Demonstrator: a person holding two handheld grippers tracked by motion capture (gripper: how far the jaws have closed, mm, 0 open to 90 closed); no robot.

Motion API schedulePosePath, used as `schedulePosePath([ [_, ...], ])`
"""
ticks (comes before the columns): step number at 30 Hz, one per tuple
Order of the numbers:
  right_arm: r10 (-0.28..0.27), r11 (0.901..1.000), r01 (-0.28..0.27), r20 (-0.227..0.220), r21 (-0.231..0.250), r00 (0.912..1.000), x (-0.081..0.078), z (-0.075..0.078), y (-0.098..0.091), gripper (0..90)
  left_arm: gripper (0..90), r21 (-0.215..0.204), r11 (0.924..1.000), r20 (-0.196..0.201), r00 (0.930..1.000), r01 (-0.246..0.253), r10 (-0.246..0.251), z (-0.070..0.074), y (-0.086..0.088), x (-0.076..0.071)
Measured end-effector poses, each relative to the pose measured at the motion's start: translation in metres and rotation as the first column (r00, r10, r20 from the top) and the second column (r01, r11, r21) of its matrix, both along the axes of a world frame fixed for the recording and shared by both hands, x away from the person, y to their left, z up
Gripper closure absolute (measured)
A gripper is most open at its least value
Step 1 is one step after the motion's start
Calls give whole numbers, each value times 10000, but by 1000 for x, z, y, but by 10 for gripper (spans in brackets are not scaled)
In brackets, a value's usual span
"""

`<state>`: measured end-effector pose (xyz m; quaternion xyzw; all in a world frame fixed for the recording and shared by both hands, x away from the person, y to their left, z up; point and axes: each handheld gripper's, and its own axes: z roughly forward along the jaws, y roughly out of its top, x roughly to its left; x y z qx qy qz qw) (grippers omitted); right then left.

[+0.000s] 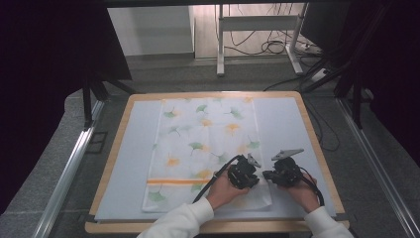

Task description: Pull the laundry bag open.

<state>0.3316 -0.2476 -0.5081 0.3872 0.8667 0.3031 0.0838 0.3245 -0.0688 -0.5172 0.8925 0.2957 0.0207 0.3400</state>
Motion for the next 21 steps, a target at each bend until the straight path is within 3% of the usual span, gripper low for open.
schedulePosePath([
  [5, 25, 10000, -25, 19, 3, 10000, 0, 0, 0, 892, 891, -294, 9994, -408, 9990, 192, -204, 0, 5, 2],
  [17, -66, 10000, 66, 9, -25, 10000, 1, -1, -1, 892, 846, 104, 9991, -241, 9989, 401, -398, 1, -2, 0],
  [21, -72, 10000, 72, 5, -23, 10000, 1, -1, -1, 892, 852, 335, 9985, 27, 9991, 424, -425, 1, -4, -3],
])
